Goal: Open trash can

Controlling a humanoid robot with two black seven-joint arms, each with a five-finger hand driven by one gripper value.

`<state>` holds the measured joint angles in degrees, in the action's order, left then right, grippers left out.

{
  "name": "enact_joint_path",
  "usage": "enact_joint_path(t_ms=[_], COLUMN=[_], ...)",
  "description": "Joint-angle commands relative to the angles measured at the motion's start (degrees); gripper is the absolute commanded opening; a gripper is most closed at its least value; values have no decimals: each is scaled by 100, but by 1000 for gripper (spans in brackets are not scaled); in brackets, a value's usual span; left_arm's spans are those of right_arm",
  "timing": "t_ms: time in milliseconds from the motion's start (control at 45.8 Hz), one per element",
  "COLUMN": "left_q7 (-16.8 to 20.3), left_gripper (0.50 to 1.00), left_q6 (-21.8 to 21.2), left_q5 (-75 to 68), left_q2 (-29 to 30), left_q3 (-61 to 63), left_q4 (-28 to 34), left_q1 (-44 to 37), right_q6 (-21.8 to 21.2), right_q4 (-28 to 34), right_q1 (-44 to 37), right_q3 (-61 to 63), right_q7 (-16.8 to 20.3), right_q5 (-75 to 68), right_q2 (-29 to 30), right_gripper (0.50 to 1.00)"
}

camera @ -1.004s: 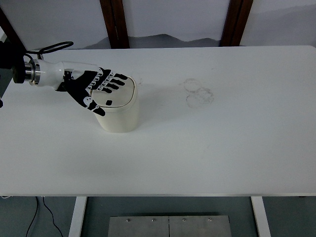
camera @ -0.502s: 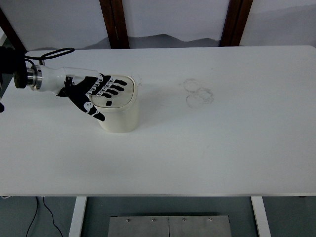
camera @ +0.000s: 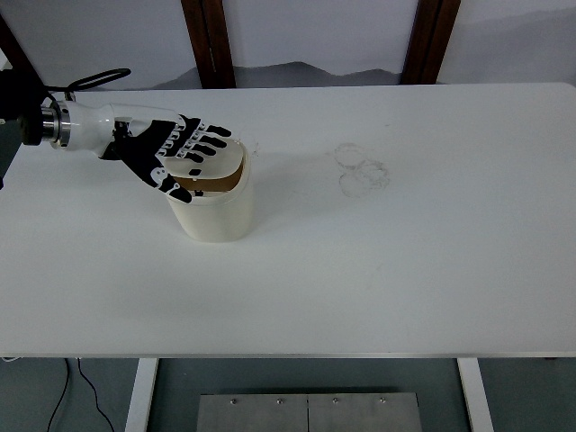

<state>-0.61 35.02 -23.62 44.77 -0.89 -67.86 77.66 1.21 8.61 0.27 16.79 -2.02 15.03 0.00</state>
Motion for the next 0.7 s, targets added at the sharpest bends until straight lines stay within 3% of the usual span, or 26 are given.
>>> enact_joint_path(t_ms=[0, 218, 611, 676], left_q7=[-1, 87, 114, 297], left_gripper=[1000, 1000, 1000, 1000], left_q6=[-2, -13, -821, -926], left_q5=[453, 1579, 2660, 2687], left_q2=[-13, -57, -197, -250], left_q3=[-17, -166, -1264, -1657], left_q4=[124, 563, 1609, 1871], left_q1=[-5, -75, -857, -1111], right_q6=[-6, 2, 2, 2], right_q4=[0, 0, 0, 0], right_q1=[0, 0, 0, 0], right_q3=[0, 0, 0, 0], right_q7=[0, 0, 0, 0], right_q5=[0, 0, 0, 0], right_q2=[0, 0, 0, 0], right_gripper=[993, 993, 993, 993])
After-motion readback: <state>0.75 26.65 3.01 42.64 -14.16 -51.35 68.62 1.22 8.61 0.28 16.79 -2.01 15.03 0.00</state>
